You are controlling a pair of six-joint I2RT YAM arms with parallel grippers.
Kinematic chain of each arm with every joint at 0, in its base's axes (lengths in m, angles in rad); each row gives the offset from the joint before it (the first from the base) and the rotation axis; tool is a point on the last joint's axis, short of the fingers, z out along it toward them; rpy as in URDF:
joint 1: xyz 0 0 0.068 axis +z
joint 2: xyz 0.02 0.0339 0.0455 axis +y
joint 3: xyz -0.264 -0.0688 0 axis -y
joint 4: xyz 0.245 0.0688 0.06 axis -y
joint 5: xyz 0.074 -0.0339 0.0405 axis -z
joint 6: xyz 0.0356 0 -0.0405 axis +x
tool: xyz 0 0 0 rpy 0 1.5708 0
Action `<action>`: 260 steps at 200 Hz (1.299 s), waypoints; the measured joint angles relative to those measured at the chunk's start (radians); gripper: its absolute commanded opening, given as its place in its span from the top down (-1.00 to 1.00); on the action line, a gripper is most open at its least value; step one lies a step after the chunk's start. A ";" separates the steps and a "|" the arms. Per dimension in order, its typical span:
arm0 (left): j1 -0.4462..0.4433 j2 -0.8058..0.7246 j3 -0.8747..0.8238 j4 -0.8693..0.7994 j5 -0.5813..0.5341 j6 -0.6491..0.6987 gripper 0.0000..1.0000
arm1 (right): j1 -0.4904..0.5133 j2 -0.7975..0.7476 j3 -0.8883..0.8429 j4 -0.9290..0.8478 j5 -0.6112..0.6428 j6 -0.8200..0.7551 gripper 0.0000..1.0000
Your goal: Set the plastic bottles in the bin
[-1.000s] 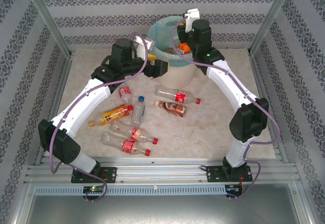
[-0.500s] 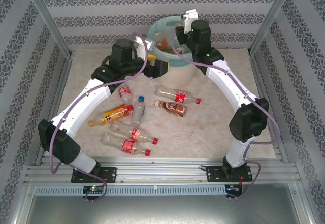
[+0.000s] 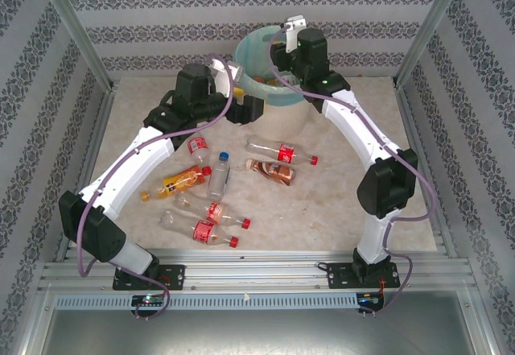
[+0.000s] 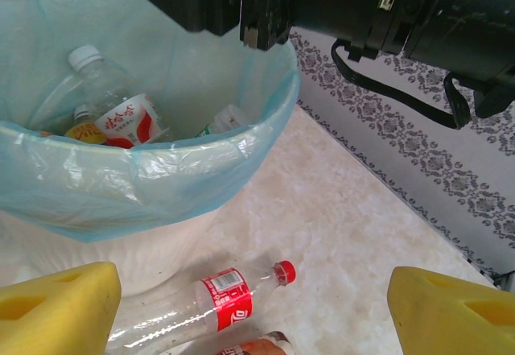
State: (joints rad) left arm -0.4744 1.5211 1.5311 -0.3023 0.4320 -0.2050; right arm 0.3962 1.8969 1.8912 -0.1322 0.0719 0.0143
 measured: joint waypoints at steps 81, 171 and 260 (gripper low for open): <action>0.012 -0.009 0.006 -0.063 -0.068 0.037 -0.74 | 0.020 -0.013 0.150 -0.219 -0.075 0.055 0.00; 0.012 -0.241 -0.257 -0.116 -0.038 0.164 -0.79 | 0.189 -0.580 -0.468 -0.120 -0.140 -0.022 -0.07; 0.007 -0.251 -0.496 -0.101 0.150 0.363 -0.83 | 0.211 -0.573 -0.853 -0.144 -0.220 -0.089 -0.26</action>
State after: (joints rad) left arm -0.4675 1.2701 1.0351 -0.4034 0.5816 0.1581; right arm 0.6067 1.3235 1.0382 -0.2760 -0.1486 -0.0750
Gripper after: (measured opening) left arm 0.912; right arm 0.612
